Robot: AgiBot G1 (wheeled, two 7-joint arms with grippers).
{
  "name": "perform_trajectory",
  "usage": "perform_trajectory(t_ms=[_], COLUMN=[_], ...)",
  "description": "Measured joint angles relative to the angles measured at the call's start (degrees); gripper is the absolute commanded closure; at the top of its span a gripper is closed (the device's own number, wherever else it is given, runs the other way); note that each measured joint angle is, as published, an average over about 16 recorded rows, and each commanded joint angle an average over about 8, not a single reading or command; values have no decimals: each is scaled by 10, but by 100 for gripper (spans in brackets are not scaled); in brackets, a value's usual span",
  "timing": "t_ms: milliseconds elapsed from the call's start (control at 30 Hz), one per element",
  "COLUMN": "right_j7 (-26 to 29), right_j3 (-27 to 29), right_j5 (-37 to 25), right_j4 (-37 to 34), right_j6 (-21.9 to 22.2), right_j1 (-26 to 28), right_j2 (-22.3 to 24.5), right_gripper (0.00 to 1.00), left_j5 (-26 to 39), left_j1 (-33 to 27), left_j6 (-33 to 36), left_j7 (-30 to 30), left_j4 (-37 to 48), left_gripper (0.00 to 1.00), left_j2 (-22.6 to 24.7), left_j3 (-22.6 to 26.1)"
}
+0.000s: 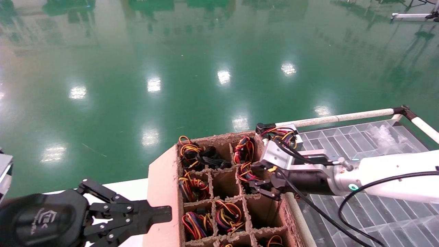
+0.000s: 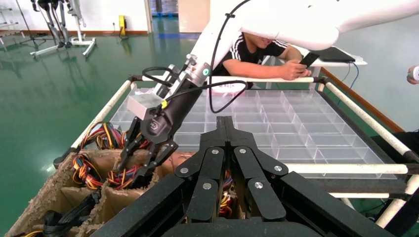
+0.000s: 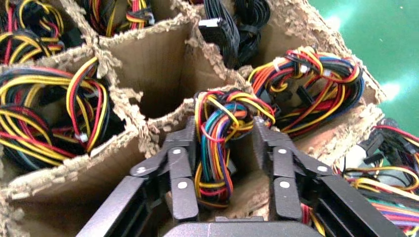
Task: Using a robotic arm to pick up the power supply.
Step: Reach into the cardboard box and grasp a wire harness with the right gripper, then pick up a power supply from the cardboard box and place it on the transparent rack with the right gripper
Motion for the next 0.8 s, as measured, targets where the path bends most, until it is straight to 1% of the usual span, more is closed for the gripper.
perform_trajectory(t_ms=[33,67,133,167,267,300,367,400,467,533,800], right_j7=[2,3,7,9,15,18,22,24,29,34,60], right_j3=[0,-1,-2,-2,-2,-2,-2,-2,0,1,14], right_j5=[-2,-3,-5,-6,-8,-8,-9,-8,-7,-6,4], right_j4=[-1,-2,-4,-4,-5,-5,-3,-1,2,7,40], right_j6=[1,2,4,5,7,7,8,8,8,9,12], right_j1=[0,0,-1,-1,-2,-2,-2,-2,-2,-2,3], right_j2=[-1,-2,-3,-3,-4,-4,-4,-4,-2,-1,14], right_gripper=[100,100,100,100,100,100,100,100,100,100,100], left_j5=[0,0,0,0,0,0,0,0,0,0,0], left_j1=[0,0,0,0,0,0,0,0,0,0,0], left_j6=[0,0,0,0,0,0,0,0,0,0,0], left_j7=[0,0,0,0,0,0,0,0,0,0,0], left_j4=[0,0,0,0,0,0,0,0,0,0,0], left_gripper=[97,93,80,71,37,27,14,9,4,2,0], left_j2=[0,0,0,0,0,0,0,0,0,0,0], left_j3=[0,0,0,0,0,0,0,0,0,0,1])
